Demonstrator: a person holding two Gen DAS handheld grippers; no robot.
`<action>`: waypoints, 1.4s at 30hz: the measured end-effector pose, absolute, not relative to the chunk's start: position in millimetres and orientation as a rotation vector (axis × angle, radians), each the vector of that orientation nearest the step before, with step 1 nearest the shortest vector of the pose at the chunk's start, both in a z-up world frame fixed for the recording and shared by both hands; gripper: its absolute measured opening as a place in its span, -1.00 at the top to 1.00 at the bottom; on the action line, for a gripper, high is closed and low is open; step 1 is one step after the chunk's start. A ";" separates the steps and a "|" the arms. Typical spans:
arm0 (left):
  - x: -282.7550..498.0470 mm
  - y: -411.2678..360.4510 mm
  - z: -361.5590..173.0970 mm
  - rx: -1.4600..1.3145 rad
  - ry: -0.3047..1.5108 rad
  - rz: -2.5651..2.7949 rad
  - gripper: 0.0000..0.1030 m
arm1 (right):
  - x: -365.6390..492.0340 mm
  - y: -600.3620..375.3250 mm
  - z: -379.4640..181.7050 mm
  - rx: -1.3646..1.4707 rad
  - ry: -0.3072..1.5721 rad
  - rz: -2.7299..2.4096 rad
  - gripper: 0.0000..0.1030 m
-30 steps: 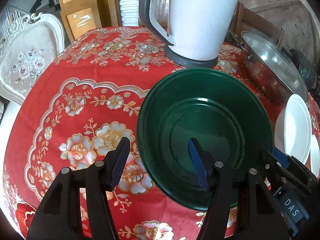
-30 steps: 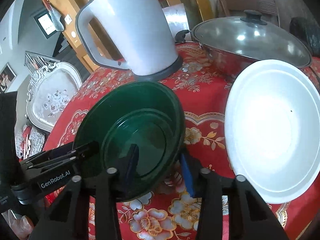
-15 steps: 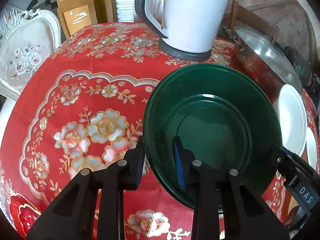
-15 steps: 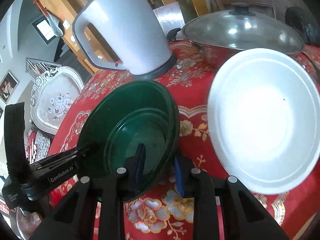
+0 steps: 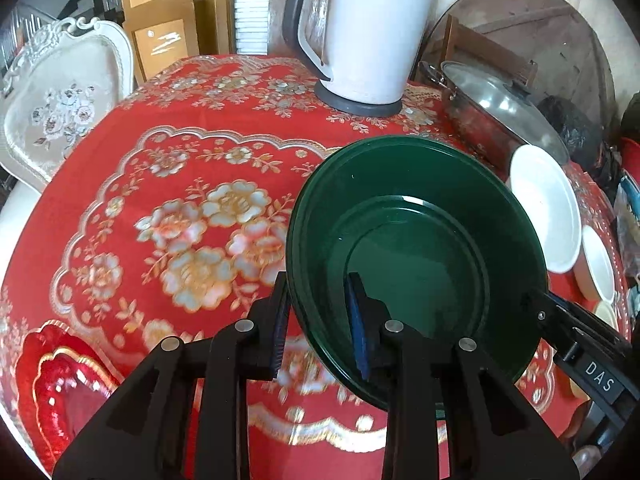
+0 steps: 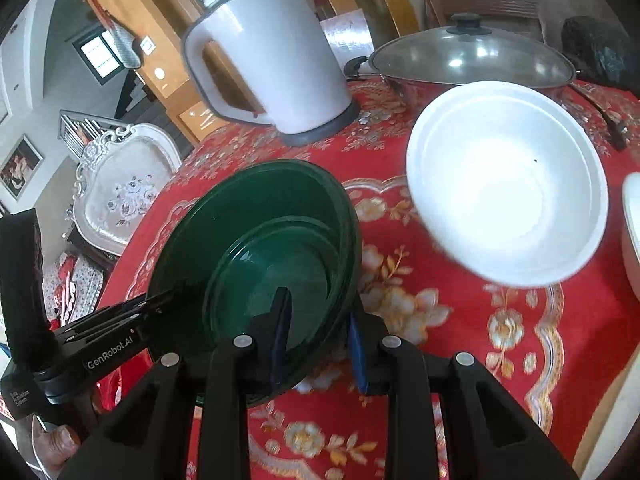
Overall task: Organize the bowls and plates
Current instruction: 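Carry the green bowl with both grippers toward the stacked red plates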
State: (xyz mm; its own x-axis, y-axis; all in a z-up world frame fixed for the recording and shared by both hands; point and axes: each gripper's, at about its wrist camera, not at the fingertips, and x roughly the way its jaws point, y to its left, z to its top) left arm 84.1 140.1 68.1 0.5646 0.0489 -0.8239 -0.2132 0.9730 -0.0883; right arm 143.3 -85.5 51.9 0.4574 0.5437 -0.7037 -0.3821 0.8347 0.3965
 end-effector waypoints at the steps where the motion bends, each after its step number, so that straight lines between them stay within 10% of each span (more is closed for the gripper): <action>1: 79.0 139.9 69.3 -0.183 0.955 0.158 0.48 | 139.0 -85.2 53.0 0.189 0.932 0.579 0.49; 42: -106.2 228.5 108.1 -0.268 0.778 0.336 0.48 | 27.7 18.2 79.0 0.064 0.868 0.804 0.43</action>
